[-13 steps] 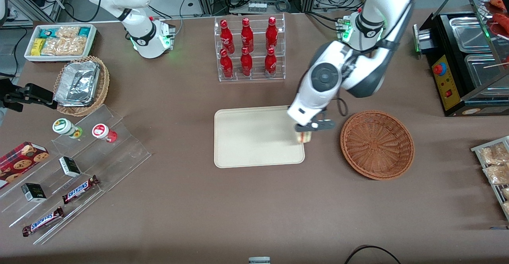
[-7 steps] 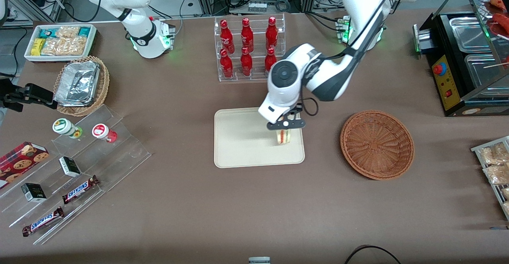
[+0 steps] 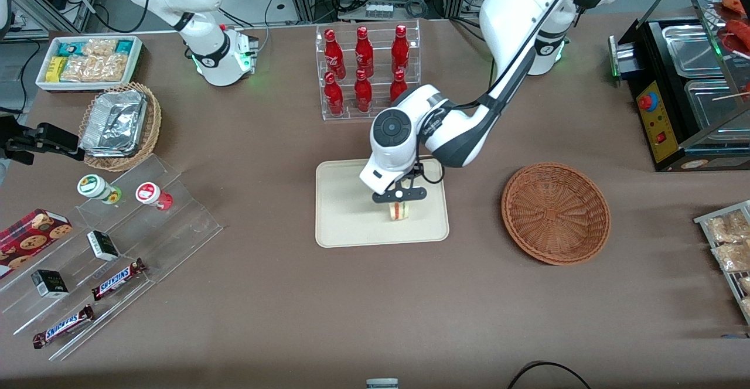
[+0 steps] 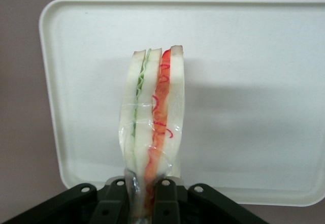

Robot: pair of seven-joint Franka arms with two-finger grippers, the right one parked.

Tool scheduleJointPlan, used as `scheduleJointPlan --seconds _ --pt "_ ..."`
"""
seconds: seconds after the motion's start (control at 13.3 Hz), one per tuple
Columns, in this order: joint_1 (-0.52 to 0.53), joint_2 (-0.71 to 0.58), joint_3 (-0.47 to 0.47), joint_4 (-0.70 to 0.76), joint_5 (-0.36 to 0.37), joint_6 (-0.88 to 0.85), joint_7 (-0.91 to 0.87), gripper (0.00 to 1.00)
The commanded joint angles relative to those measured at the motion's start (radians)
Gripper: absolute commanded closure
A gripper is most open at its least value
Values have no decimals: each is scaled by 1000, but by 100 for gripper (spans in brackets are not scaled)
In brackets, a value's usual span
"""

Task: Place sandwich from basket to tray
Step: 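Lower the sandwich onto the tray center and open the left gripper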

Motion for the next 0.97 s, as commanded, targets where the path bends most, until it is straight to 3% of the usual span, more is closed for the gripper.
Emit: scheduleJointPlan --seconds 0.0,0.9 --pt "-38 72 9 103 21 -15 -24 100" --pt "-50 133 12 135 80 37 -26 100"
